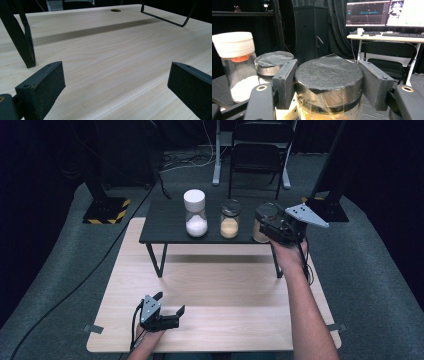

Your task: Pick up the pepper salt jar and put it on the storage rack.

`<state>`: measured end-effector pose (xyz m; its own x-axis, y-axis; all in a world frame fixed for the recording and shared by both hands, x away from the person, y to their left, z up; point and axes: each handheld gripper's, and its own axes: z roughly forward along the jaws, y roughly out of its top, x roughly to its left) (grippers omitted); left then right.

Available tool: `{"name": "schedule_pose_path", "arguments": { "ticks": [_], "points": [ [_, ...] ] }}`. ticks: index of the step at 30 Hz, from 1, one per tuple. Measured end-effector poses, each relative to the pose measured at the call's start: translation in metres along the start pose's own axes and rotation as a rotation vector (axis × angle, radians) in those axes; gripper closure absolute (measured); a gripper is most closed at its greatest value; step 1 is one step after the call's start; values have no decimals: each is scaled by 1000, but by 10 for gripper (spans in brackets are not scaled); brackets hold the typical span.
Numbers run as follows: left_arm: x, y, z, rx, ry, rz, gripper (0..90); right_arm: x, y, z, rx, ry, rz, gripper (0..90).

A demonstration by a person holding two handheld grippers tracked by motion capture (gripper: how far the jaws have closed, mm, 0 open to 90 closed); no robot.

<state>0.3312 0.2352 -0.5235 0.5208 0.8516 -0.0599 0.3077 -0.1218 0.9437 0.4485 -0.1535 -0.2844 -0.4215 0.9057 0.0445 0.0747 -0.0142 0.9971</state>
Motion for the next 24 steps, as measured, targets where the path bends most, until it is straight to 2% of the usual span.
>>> {"name": "schedule_pose_path", "arguments": {
  "ticks": [8, 11, 14, 21, 24],
  "points": [
    [0, 0, 0, 1, 4, 1, 8, -4, 1, 11, 27, -13, -13, 339],
    [0, 0, 0, 1, 3, 1, 8, -4, -1, 13, 27, -19, 1, 339],
    [0, 0, 0, 2, 1, 1, 8, -2, 0, 16, 26, -33, -8, 339],
    [0, 0, 0, -1, 1, -5, 8, -4, 0, 24, 29, -30, 9, 338],
    [2, 0, 1, 4, -2, -12, 9, -5, -2, 26, 48, -35, 3, 338]
  ]
}}
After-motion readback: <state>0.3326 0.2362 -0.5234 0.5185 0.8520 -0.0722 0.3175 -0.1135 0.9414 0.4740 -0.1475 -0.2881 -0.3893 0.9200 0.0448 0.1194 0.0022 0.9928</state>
